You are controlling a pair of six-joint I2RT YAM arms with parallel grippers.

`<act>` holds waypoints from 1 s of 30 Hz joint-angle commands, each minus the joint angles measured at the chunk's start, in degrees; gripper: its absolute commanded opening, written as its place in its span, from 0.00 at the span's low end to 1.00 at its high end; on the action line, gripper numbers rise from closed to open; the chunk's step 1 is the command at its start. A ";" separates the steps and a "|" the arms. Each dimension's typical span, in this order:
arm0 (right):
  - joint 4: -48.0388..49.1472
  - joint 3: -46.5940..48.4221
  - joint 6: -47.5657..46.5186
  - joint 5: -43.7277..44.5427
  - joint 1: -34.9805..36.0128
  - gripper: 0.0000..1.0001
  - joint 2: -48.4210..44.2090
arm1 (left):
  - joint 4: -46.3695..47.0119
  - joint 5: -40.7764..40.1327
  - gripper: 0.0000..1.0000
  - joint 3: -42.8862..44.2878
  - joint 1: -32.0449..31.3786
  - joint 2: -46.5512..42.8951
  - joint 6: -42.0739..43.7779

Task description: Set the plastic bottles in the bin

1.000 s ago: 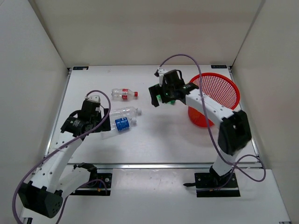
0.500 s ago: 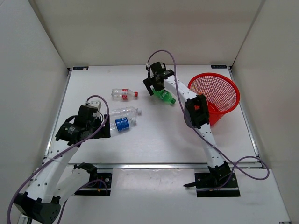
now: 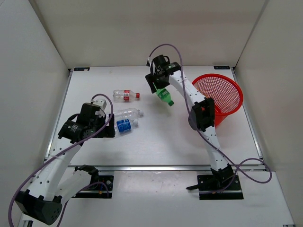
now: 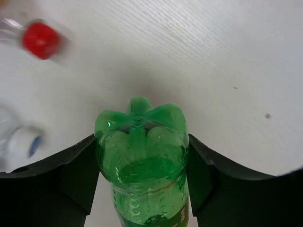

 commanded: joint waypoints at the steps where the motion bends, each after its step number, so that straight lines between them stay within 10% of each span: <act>1: -0.32 1.80 1.24 -4.22 1.30 0.40 -15.68 | 2.57 4.90 0.99 1.80 0.23 -1.45 0.37; 9: 1.33 -9.79 4.05 -1.68 -4.13 0.39 -38.60 | 4.41 6.40 0.99 -0.49 -0.82 0.91 0.27; 16: 22.59 -48.11 6.69 -6.76 -22.83 0.43 -63.48 | 8.44 5.17 0.99 -0.40 -0.03 6.54 1.94; 24: 35.79 -61.91 5.44 -5.00 -29.36 0.52 -64.30 | 13.29 5.27 0.98 2.14 1.90 14.70 5.01; 30: 41.35 -68.96 7.83 -10.64 -36.48 0.99 -66.41 | 15.84 6.50 0.99 0.48 4.01 18.58 13.80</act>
